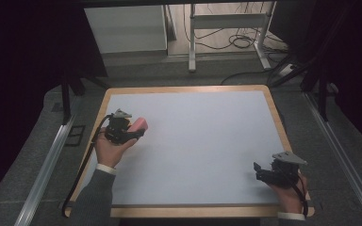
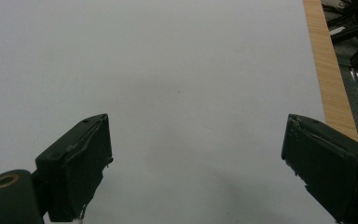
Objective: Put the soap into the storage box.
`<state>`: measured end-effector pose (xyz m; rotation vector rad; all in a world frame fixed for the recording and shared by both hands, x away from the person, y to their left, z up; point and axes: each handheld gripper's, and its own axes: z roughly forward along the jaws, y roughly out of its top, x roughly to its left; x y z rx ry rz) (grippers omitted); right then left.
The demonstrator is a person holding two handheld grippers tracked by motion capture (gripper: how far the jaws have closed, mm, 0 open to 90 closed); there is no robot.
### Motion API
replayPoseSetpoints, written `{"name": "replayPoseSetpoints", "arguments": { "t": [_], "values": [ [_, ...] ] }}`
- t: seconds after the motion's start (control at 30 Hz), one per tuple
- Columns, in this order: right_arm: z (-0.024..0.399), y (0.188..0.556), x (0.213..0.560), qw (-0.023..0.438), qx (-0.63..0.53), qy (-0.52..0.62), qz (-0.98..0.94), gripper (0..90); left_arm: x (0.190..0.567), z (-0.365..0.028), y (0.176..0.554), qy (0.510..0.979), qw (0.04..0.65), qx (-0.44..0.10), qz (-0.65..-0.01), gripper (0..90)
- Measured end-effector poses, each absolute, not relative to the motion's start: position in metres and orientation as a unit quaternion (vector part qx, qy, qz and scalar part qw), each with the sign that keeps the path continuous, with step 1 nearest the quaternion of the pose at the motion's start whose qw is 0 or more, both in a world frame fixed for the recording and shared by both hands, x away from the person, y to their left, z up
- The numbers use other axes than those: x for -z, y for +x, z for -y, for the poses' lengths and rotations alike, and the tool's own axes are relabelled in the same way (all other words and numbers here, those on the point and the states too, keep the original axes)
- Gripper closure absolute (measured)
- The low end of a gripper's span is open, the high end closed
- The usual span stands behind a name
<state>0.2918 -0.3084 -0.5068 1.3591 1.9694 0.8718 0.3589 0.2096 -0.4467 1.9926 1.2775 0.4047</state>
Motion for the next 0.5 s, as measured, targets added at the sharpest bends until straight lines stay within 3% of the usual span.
{"name": "replayPoseSetpoints", "arguments": {
  "t": [0.5],
  "values": [
    [0.308,0.292,0.508,0.292,-0.326,0.51,-0.741,8.1,0.451,-0.23,0.363,0.757,0.364,-0.16,-0.518,60.1]
  ]
}}
